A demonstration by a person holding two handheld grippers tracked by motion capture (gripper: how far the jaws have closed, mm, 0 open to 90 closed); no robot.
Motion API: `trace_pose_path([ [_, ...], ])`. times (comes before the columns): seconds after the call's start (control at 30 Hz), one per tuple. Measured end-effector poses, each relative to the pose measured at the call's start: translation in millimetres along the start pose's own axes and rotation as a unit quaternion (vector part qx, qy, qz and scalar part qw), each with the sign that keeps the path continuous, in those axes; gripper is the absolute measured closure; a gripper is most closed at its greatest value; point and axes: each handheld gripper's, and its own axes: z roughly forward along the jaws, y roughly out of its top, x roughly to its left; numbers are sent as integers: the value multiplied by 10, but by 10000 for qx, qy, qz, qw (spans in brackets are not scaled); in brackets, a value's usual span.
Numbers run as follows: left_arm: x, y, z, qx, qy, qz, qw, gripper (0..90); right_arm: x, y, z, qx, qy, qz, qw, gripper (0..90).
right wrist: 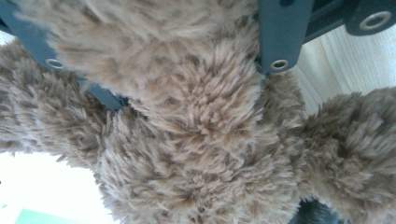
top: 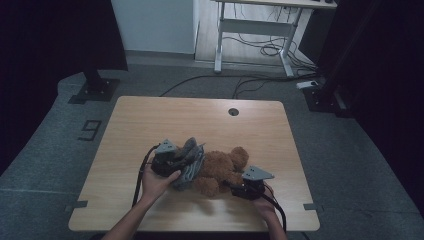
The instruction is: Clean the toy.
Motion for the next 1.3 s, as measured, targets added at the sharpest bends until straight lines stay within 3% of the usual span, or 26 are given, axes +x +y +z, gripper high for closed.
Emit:
trace_pose_path([
  [0.17,111,-65,-175,-130,144,-94,9998,792,-13,-4,1,-16,4,59,10000,460],
  [0.37,328,-221,-312,-125,387,-356,9985,790,-20,-7,5,-31,20,101,9999,459],
  [0.53,513,-384,-328,-31,618,-594,9963,791,-23,-10,6,-32,27,119,9999,459],
  [0.67,579,-448,-327,126,924,-524,9943,792,-27,-13,8,-33,42,144,9999,460],
  [0.73,649,-500,-306,234,1011,-599,9928,793,-27,-16,7,-41,42,163,9998,460],
  [0.8,728,-566,-261,437,1038,-703,9911,793,-29,-20,5,-43,56,166,9998,460],
  [0.9,812,-661,-211,531,892,-948,9901,793,-35,-24,1,-33,64,171,9998,460],
  [1.1,765,-586,-223,417,862,-853,9917,793,-51,-28,-1,-39,44,197,9998,459],
  [1.17,754,-535,-241,319,800,-864,9925,793,-62,-31,-9,-31,5,215,9998,459],
  [1.3,648,-329,-360,-138,680,-818,9942,794,-84,-47,-14,-50,-59,271,9996,460],
])
